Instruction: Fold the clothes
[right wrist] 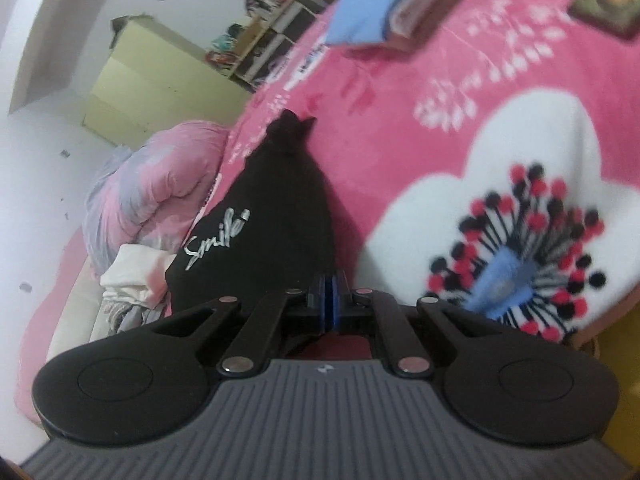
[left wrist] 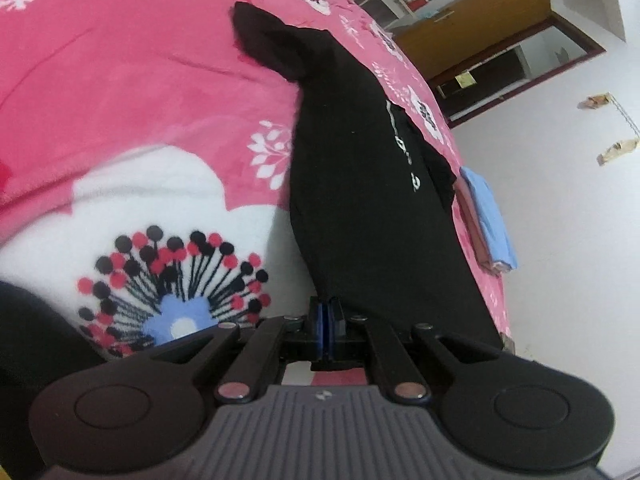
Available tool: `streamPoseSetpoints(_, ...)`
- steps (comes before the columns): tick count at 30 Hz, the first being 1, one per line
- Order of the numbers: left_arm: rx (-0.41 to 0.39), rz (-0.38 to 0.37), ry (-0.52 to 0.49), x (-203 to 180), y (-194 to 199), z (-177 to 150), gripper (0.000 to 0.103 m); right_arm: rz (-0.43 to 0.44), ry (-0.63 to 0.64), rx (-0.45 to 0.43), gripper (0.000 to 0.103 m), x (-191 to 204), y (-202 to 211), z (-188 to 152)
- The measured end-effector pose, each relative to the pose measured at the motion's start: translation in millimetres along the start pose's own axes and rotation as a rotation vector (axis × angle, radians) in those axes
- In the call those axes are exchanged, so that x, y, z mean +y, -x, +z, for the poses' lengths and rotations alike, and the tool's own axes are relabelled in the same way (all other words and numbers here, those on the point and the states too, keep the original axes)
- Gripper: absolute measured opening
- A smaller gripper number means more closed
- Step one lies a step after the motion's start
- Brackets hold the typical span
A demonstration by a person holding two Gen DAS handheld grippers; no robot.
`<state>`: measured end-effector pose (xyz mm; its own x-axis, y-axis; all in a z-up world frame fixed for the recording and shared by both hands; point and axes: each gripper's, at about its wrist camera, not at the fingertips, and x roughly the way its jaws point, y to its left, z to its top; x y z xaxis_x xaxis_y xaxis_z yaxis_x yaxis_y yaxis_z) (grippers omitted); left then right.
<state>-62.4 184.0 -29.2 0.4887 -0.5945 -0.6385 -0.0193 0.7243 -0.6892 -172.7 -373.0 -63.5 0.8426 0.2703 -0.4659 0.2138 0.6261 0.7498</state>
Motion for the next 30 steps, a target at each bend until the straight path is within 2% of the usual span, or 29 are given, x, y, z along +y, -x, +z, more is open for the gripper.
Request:
streamPoseSetpoints(6,0.048,0.047,0.025,17,-10,-16,0.003,-0.049,-0.021,0.039,0.002,-15,-9,-10)
streamPoseSetpoints(9,0.044,0.048,0.025,21,-7,-21,0.003,-0.069,-0.031,0.053,0.002,-21,-12,-14)
streamPoseSetpoints(12,0.050,0.065,-0.003,21,-8,-25,0.003,-0.079,-0.026,0.060,0.002,-23,-13,-16)
streamPoseSetpoints(16,0.078,0.126,-0.042,25,-14,-32,0.004,-0.091,-0.014,0.062,0.002,-25,-15,-19)
streamPoseSetpoints(18,0.075,0.142,-0.062,27,-16,-35,0.010,-0.106,0.017,0.063,0.003,-20,-14,-20)
streamPoseSetpoints(19,0.068,0.146,-0.068,27,-15,-37,0.017,-0.114,0.033,0.064,0.004,-18,-13,-20)
streamPoseSetpoints(21,0.052,0.149,-0.078,27,-10,-39,0.021,-0.139,0.057,0.064,0.005,-14,-11,-19)
streamPoseSetpoints(24,0.008,0.148,-0.125,15,-6,-38,0.035,-0.206,0.085,0.035,0.013,-8,2,-15)
streamPoseSetpoints(28,-0.055,0.144,-0.193,-3,-1,-36,0.038,-0.260,0.193,-0.056,0.013,16,25,-15)
streamPoseSetpoints(30,-0.086,0.142,-0.228,-12,2,-35,0.039,-0.192,0.287,-0.058,0.013,42,22,-23)
